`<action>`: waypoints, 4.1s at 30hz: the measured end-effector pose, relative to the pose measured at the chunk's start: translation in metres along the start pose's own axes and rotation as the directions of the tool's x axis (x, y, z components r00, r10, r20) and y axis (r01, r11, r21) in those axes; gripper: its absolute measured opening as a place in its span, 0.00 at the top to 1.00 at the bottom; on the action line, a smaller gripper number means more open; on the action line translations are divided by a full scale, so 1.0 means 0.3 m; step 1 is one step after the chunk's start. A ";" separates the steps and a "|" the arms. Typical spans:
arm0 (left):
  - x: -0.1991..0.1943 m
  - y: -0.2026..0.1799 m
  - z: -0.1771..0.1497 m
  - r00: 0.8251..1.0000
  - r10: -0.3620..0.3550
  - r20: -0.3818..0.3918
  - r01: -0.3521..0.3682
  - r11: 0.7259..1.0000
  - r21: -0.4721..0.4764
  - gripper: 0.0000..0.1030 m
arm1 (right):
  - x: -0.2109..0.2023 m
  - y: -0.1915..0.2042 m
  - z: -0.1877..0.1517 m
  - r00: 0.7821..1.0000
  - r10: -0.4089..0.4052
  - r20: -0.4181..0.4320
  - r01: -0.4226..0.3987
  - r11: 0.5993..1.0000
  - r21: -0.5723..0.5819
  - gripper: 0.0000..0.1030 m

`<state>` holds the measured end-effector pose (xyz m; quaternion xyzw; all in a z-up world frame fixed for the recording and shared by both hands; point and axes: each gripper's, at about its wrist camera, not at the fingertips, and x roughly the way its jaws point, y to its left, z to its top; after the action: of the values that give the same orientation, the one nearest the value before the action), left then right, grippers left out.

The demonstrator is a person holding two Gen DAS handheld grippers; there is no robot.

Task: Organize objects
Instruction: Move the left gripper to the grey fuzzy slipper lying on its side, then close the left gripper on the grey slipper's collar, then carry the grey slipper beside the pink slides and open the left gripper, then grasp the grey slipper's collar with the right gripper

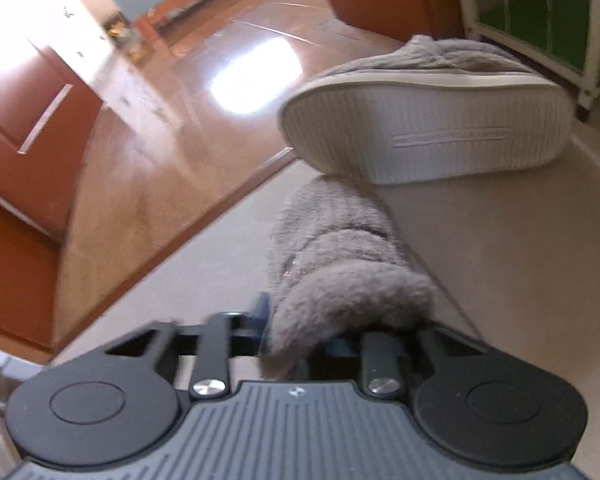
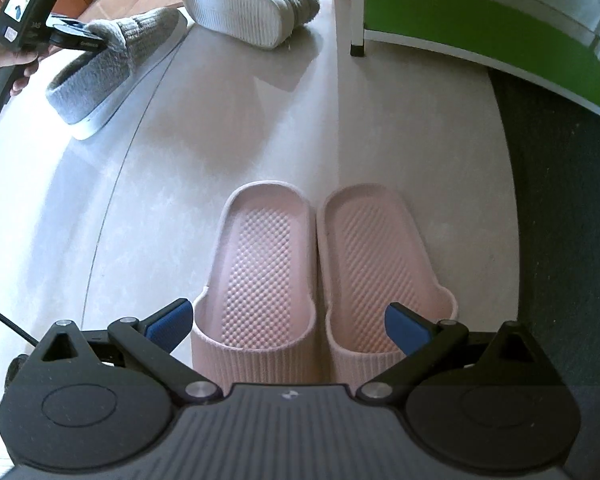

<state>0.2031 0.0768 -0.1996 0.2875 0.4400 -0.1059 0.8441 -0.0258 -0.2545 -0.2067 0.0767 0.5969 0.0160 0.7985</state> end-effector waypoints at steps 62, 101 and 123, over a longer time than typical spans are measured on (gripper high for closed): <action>-0.686 -0.105 -0.596 0.962 -0.256 -0.099 0.220 0.934 -0.281 0.23 | 0.006 0.573 0.078 0.964 0.260 -0.057 -0.175 0.457 -0.872 0.00; -0.602 0.158 -0.780 0.980 -0.168 -0.105 0.088 0.847 -0.525 0.22 | 0.197 0.854 -0.031 0.983 0.078 -0.164 -0.064 -0.693 -0.718 0.40; -0.637 0.204 -0.799 0.990 -0.133 -0.040 0.088 0.823 -0.561 0.22 | 0.119 0.802 -0.142 0.980 -0.182 -0.081 0.022 0.503 -0.864 0.42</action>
<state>-0.0468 0.2509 -0.1293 0.0067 0.5001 -0.0106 0.8659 -0.0405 -0.0082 -0.2183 -0.3657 0.5764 0.2681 0.6799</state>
